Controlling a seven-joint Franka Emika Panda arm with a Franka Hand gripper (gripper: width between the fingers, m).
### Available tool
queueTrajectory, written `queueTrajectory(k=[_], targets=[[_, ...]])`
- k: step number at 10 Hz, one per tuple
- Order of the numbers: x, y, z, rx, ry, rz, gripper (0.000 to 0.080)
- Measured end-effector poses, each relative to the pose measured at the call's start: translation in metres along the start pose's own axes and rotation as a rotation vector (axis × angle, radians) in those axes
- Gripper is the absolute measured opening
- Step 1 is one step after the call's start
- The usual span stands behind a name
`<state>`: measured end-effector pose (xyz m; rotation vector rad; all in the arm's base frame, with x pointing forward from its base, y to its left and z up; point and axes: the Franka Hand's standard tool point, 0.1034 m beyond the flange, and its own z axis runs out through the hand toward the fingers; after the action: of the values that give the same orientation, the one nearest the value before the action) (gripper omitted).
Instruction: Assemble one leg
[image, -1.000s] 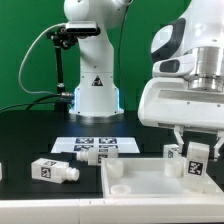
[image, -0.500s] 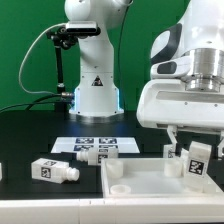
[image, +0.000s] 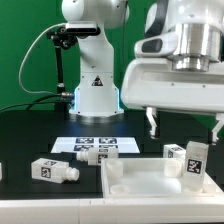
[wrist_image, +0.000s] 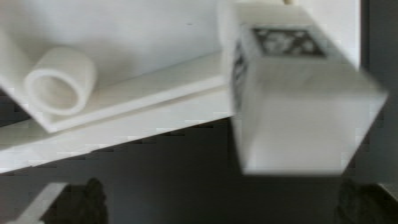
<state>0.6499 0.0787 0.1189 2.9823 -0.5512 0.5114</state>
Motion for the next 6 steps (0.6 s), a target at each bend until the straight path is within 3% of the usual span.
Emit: queueTrajectory(k=[1, 3, 5, 6], targets=[[0.006, 0.004, -0.001, 0.013, -0.083, 0.044, 0.0648], [0.009, -0.001, -0.001, 0.029, -0.215, 0.085, 0.0649], [0.005, -0.018, -0.003, 0.044, -0.234, 0.112, 0.0649], [0.006, -0.015, -0.003, 0.042, -0.233, 0.112, 0.0649]])
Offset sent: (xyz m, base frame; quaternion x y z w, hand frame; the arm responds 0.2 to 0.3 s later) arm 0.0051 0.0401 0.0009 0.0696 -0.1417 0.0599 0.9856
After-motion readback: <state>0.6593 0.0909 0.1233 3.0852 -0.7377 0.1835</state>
